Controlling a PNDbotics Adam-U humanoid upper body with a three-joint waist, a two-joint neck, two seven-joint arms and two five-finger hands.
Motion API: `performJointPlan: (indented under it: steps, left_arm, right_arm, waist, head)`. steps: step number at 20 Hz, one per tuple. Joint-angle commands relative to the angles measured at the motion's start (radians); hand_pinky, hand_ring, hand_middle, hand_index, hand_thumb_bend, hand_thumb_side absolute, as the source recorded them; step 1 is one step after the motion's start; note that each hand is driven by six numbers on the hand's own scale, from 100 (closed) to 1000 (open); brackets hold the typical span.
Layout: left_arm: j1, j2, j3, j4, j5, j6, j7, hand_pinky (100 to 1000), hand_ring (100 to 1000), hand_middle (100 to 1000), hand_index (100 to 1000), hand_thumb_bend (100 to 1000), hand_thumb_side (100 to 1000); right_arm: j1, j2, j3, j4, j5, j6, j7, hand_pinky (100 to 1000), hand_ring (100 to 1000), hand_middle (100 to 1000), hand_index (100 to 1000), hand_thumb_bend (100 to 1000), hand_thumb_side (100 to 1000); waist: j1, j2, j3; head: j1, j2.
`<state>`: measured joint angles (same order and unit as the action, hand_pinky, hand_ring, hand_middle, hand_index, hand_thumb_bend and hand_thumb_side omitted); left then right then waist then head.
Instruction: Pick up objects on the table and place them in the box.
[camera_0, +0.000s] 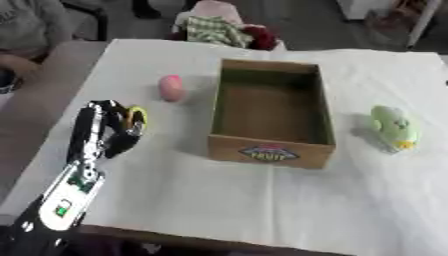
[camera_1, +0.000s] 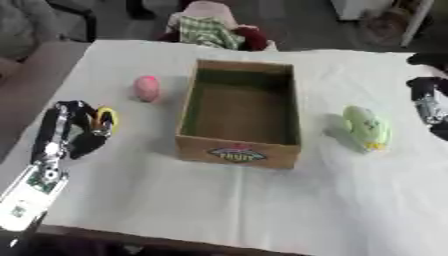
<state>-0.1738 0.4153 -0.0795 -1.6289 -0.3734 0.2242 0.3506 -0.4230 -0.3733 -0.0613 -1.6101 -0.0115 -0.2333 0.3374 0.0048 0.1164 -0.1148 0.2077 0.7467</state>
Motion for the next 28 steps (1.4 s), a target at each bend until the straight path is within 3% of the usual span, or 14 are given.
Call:
performJointPlan:
  steps: [1, 6, 13, 18, 24, 28]
  left_arm:
    - [-0.033, 0.042, 0.018, -0.048, 0.012, 0.0, 0.018, 557, 356, 268, 395, 161, 122]
    - [-0.087, 0.067, 0.017, -0.071, 0.042, 0.003, 0.02, 556, 356, 269, 396, 158, 117]
    - [-0.096, 0.074, 0.013, -0.076, 0.047, 0.002, 0.017, 561, 366, 276, 404, 168, 112]
    - [-0.201, 0.125, -0.091, -0.102, 0.038, -0.062, -0.047, 566, 373, 280, 409, 181, 118]
    - [-0.359, 0.053, -0.238, 0.048, -0.049, -0.095, -0.145, 575, 386, 293, 423, 220, 129]
    - [-0.466, -0.012, -0.277, 0.154, -0.115, -0.096, -0.21, 592, 409, 322, 451, 272, 135]
  right_arm:
    - [-0.014, -0.014, -0.006, -0.019, -0.009, 0.0, 0.0, 729, 919, 751, 797, 100, 313]
    - [-0.014, -0.015, -0.005, -0.018, -0.009, 0.0, 0.001, 729, 919, 751, 797, 100, 313]
    - [-0.015, -0.012, -0.002, -0.018, -0.01, -0.001, 0.003, 730, 922, 751, 797, 100, 310]
    - [-0.029, 0.019, 0.033, -0.017, -0.022, -0.002, 0.035, 729, 921, 750, 797, 100, 312]
    - [-0.037, 0.03, 0.042, -0.018, -0.03, -0.003, 0.048, 729, 922, 750, 797, 100, 311]
    - [-0.042, 0.033, 0.043, -0.02, -0.031, -0.002, 0.051, 729, 923, 749, 796, 100, 311]
  waist:
    - [0.001, -0.015, 0.0]
    - [0.001, -0.017, -0.002]
    - [0.0, -0.02, -0.005]
    - [-0.008, -0.034, -0.074]
    - [-0.013, -0.033, -0.089]
    - [-0.013, -0.027, -0.093]
  head:
    - [-0.004, -0.003]
    - [-0.005, -0.004]
    - [0.001, -0.002]
    - [0.048, 0.003]
    - [0.05, -0.002]
    - [0.048, -0.011]
